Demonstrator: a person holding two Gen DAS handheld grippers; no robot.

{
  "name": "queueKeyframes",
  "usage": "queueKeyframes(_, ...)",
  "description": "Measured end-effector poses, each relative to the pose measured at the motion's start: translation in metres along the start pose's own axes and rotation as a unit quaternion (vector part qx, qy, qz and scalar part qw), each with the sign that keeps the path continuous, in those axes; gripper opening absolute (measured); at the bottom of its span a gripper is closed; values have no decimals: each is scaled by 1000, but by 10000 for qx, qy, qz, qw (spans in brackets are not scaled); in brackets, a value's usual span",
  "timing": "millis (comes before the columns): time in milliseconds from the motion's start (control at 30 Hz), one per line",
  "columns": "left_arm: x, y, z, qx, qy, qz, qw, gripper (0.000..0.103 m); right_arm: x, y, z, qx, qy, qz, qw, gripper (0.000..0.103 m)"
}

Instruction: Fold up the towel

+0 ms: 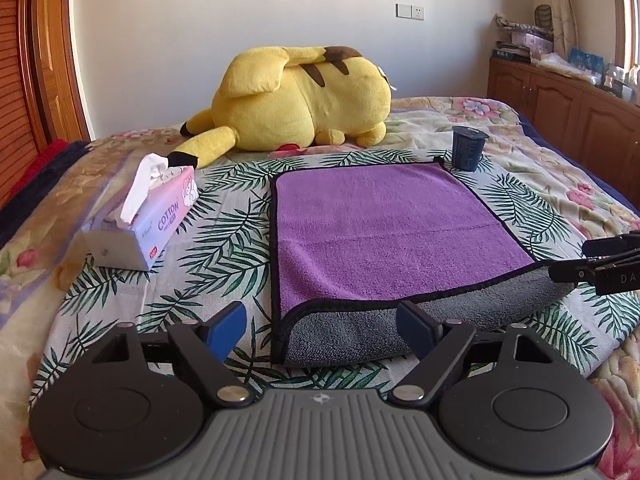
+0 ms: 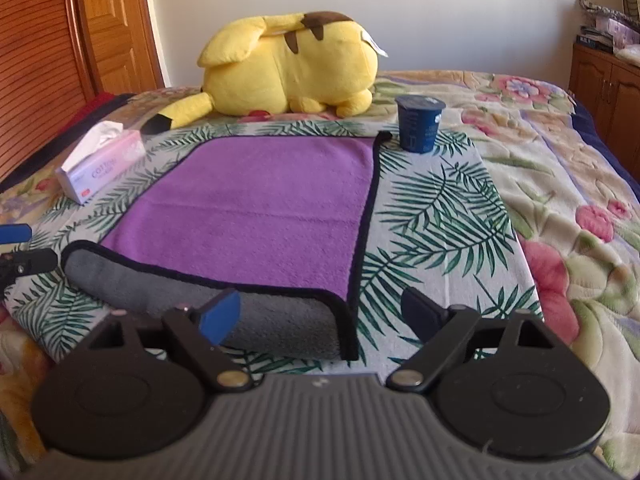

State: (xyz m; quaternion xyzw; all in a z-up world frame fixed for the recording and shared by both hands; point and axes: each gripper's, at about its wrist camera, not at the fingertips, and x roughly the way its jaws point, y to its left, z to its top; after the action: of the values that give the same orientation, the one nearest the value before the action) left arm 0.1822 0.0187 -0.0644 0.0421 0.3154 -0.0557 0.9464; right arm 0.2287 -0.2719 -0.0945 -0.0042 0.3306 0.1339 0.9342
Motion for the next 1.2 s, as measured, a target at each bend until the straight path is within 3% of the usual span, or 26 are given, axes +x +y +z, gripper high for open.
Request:
queueKeyframes(167, 10, 5, 2, -40, 42, -90, 9999, 54, 6, -8, 1, 124, 92, 61, 9999, 83)
queueKeyframes(300, 20, 10, 3, -94, 118, -140, 9998, 41, 8, -12, 1, 209, 166, 159, 9995, 78)
queueKeyframes(567, 31, 17, 0, -221, 281, -156, 9992, 31, 12, -10, 0, 169, 294, 326, 9989, 69)
queueKeyframes(933, 39, 19, -8, -181, 513, -123, 9984, 14, 18, -14, -1, 227, 383, 399, 9982, 65)
queueKeyframes(1200, 39, 18, -10, -131, 496, -86, 9986, 6, 20, -12, -1, 188, 400, 490, 9978, 57)
